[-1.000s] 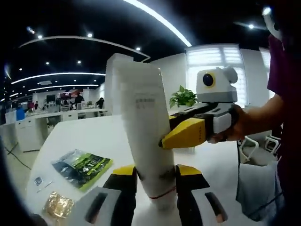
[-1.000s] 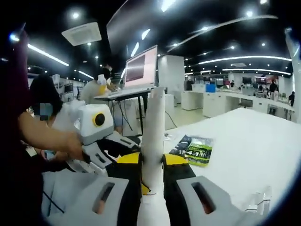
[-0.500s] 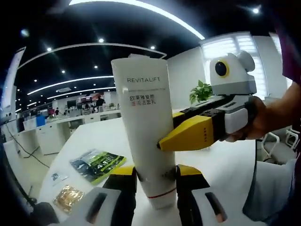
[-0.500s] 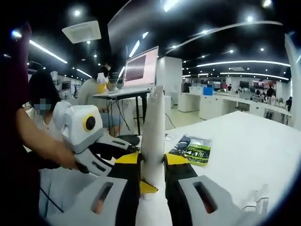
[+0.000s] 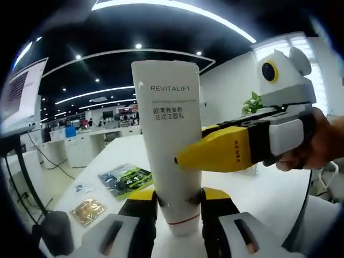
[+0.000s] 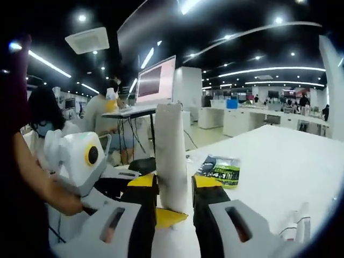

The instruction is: Arrange the skincare products in the storage area until every visible bottle or jar stands upright without overlapping.

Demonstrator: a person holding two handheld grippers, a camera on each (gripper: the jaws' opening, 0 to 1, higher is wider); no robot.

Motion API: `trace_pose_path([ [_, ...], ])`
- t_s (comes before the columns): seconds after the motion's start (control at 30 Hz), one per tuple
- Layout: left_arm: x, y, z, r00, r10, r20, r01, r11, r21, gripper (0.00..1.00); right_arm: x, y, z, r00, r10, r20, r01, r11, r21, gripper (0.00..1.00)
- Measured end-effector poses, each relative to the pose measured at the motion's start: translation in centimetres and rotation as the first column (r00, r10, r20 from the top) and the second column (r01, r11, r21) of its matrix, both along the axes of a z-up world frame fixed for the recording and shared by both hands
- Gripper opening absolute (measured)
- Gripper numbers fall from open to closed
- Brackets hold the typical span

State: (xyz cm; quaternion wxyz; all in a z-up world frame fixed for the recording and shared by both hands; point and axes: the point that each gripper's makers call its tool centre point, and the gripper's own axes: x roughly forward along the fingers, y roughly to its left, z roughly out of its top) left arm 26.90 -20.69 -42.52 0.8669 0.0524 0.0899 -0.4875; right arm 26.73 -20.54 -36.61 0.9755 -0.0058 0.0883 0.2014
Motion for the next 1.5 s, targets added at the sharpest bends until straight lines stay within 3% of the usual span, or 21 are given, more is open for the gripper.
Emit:
trace_pose_path([
  [0.07,0.0,0.0,0.0,1.000,0.008,0.000,-0.008,1.000,0.001,0.31,0.1,0.1,0.2,1.000,-0.008,-0.010,0.009,0.999,0.040,0.27],
  [0.1,0.0,0.0,0.0,1.000,0.021,0.002,-0.021,1.000,0.002,0.31,0.3,-0.4,0.0,0.998,-0.050,-0.024,0.051,0.998,0.046,0.29],
  [0.27,0.0,0.0,-0.1,0.997,0.081,0.019,-0.081,0.997,-0.001,0.31,0.8,-0.2,-1.1,0.993,-0.102,-0.066,0.106,0.992,0.062,0.35],
  [0.43,0.0,0.1,-0.1,0.995,0.094,0.027,-0.094,0.996,-0.011,0.31,1.1,1.0,-2.4,0.989,-0.117,-0.087,0.119,0.993,0.021,0.30],
  [0.5,-0.1,0.1,-0.1,0.995,0.096,0.039,-0.096,0.995,-0.006,0.31,1.3,0.5,-2.3,0.986,-0.161,-0.052,0.159,0.986,-0.053,0.27],
  [0.9,-0.1,0.2,0.2,0.996,0.064,0.058,-0.062,0.997,-0.034,0.32,1.4,0.4,-2.3,0.997,-0.031,-0.064,0.025,0.995,-0.096,0.21],
  [1.03,-0.1,0.1,1.2,0.995,0.055,0.087,-0.050,0.997,-0.066,0.30,2.1,-1.0,-1.9,0.998,-0.033,-0.052,0.027,0.994,-0.104,0.20],
  [1.17,0.3,0.3,1.3,0.995,0.060,0.082,-0.055,0.996,-0.063,0.31,3.0,-2.6,-1.2,0.998,-0.039,-0.040,0.035,0.994,-0.104,0.19],
  [1.2,0.5,0.4,1.2,0.995,0.065,0.077,-0.060,0.996,-0.061,0.33,3.6,-3.7,-0.7,0.999,-0.049,-0.022,0.046,0.990,-0.133,0.19],
  [1.33,1.0,0.8,0.7,0.996,0.078,0.049,-0.075,0.996,-0.051,0.36,5.1,-6.6,0.1,0.998,-0.067,-0.010,0.065,0.988,-0.139,0.19],
  [1.5,0.9,1.0,0.9,0.995,0.079,0.063,-0.076,0.996,-0.050,0.35,7.0,-10.6,0.4,0.995,-0.095,-0.010,0.092,0.984,-0.153,0.19],
])
